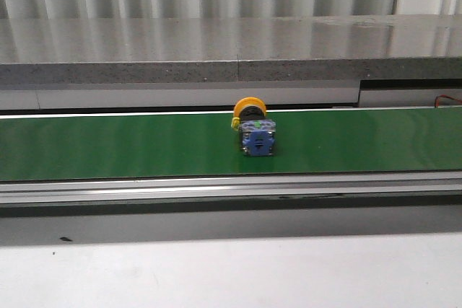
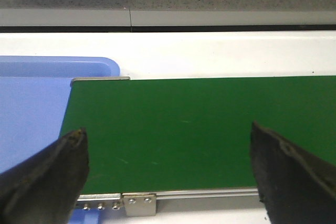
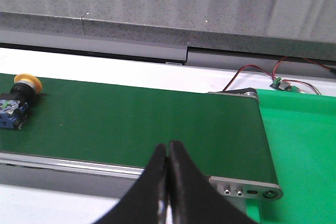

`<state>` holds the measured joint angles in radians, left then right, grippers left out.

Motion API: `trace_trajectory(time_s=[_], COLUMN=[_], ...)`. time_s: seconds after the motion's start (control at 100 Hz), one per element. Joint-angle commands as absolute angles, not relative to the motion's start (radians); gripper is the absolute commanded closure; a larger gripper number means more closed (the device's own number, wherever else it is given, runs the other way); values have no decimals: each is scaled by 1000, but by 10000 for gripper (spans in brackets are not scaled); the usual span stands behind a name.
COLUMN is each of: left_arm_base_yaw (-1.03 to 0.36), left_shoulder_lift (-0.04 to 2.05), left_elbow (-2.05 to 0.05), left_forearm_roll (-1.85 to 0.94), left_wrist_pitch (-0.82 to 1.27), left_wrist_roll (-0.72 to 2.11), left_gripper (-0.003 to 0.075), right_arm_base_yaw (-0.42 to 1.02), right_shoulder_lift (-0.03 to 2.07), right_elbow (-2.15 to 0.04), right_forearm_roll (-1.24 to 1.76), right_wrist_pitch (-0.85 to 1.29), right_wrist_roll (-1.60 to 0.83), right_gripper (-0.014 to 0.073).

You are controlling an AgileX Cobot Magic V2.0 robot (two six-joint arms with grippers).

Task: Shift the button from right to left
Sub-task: 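Lower the open left gripper over the button arriving on the belt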

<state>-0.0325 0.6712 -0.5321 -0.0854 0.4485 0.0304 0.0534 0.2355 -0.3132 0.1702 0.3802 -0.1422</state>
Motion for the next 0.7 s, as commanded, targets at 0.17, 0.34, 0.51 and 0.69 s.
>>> trace_trajectory(time_s=[0.17, 0.34, 0.51, 0.69], left_arm_base_yaw=[-40, -89, -215, -345], left_shoulder_lift=[783, 900, 1027, 1170], left_elbow=[-640, -706, -764, -850], left_forearm_roll=[-255, -477, -568, -621], left_wrist_pitch=[462, 561, 565, 585], left_wrist_roll=[50, 219, 240, 235], left_gripper=[148, 148, 148, 148], right_arm_base_yaw=[56, 56, 56, 56], right_shoulder_lift=[245, 245, 245, 245], right_elbow=[-340, -340, -340, -340], right_forearm_roll=[172, 172, 172, 172], right_wrist_pitch=[302, 302, 302, 302], right_wrist_roll=[-151, -151, -151, -151], right_gripper=[660, 660, 660, 660])
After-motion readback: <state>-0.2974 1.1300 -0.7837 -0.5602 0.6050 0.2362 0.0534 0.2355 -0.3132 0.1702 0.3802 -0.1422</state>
